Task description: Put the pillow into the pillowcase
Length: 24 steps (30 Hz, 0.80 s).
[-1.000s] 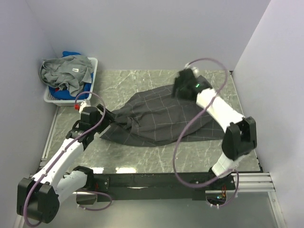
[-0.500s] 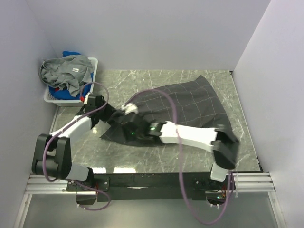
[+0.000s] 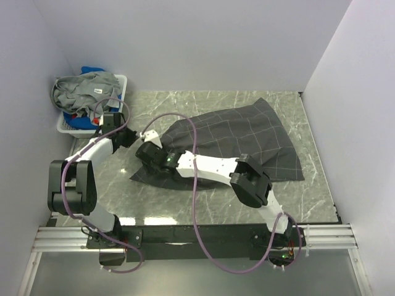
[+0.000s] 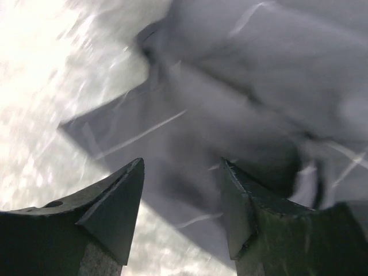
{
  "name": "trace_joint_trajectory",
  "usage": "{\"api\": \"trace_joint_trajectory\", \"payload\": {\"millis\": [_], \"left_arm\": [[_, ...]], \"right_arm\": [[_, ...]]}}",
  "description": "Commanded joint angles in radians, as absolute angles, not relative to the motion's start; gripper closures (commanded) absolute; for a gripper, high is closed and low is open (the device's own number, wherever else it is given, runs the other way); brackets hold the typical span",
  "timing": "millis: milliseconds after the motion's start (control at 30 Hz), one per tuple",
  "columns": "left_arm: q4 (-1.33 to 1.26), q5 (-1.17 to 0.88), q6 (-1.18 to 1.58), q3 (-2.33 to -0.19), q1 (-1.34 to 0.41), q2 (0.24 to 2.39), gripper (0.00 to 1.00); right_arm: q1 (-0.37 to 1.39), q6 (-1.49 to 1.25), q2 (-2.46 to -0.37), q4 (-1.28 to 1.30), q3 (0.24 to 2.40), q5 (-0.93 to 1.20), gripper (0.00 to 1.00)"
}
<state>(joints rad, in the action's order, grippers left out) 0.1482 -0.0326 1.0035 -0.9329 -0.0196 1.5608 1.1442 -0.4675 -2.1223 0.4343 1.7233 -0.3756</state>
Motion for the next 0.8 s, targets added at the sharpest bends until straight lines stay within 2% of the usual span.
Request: {"api": "trace_joint_trajectory", "payload": {"millis": [0,133,267,400,767], "left_arm": [[0.163,-0.061,0.968,-0.976,-0.023,1.563,0.99],[0.173,-0.072,0.954,-0.986,-0.018,1.568,0.99],[0.176,-0.084,0.945,-0.982,-0.014,1.552,0.99],[0.187,-0.098,0.934,-0.983,-0.005,1.542,0.99],[0.192,-0.123,0.933,-0.979,0.026,1.514,0.98]], "right_arm": [[1.108,-0.598,-2.123,0.494,1.763,-0.485,0.39],[1.104,-0.669,-2.060,0.413,1.655,-0.514,0.39],[1.103,-0.563,-2.089,0.352,1.690,-0.489,0.41],[1.103,-0.483,-2.143,0.360,1.744,-0.465,0.48],[1.101,-0.402,-2.281,0.422,1.862,-0.475,0.48]]}}
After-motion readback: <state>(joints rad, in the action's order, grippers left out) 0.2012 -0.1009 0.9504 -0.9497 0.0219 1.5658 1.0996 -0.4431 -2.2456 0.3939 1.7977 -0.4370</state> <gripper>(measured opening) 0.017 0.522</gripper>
